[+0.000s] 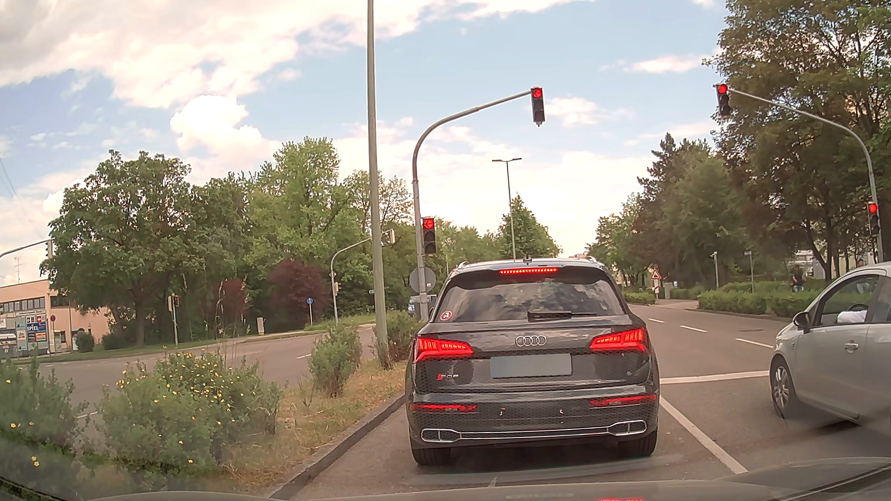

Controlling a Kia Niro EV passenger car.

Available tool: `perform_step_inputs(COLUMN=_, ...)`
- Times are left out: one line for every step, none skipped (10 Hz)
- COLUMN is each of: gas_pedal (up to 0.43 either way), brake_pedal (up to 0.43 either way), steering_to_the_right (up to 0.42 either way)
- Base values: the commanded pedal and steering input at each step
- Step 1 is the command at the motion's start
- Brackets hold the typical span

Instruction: Follow the waypoints while adhering to traffic rules and regulations

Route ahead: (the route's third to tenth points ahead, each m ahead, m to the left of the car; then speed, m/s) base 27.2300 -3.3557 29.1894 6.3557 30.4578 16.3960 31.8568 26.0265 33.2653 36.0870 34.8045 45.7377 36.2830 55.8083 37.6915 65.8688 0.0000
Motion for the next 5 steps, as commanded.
perform_step_inputs(gas_pedal=0.000, brake_pedal=0.616, steering_to_the_right=0.059)
perform_step_inputs(gas_pedal=0.000, brake_pedal=0.610, steering_to_the_right=0.059)
perform_step_inputs(gas_pedal=0.000, brake_pedal=0.610, steering_to_the_right=0.059)
perform_step_inputs(gas_pedal=0.000, brake_pedal=0.610, steering_to_the_right=0.060)
perform_step_inputs(gas_pedal=0.000, brake_pedal=0.610, steering_to_the_right=0.060)
